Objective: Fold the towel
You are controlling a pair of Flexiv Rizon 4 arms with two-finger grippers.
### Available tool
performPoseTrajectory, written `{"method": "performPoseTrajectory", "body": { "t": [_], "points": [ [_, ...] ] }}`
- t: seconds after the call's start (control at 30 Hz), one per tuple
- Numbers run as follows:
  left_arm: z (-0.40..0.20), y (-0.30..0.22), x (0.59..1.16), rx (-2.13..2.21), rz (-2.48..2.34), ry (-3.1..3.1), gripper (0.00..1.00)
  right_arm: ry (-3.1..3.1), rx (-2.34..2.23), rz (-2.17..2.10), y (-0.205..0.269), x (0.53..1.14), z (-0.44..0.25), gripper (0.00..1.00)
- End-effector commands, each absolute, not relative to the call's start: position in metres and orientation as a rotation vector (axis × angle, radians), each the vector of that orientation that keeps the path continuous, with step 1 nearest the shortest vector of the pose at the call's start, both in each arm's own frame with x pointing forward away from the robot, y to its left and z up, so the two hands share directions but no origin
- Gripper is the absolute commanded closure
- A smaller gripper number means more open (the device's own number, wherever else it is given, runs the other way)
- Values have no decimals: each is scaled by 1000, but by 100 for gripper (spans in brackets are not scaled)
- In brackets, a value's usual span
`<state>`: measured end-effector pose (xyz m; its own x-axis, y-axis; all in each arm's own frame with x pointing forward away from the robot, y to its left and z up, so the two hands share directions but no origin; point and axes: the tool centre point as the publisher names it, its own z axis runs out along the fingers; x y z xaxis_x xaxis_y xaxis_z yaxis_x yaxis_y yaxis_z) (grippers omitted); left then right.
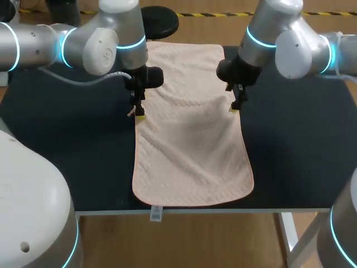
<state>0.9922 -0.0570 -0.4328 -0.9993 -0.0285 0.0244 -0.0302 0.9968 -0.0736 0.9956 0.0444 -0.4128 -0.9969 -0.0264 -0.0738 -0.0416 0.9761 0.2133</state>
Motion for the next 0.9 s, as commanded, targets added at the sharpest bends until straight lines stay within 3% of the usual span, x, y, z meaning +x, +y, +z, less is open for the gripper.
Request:
{"method": "performPoseTrajectory", "body": {
  "t": [0.03,0.9],
  "points": [
    [-441,-59,999,50,109,-3105,0,3060,-53,329,44,998,-420,0],
    [-441,-60,1000,26,127,-3099,0,3104,-16,282,36,991,-440,0]
  ]
}}
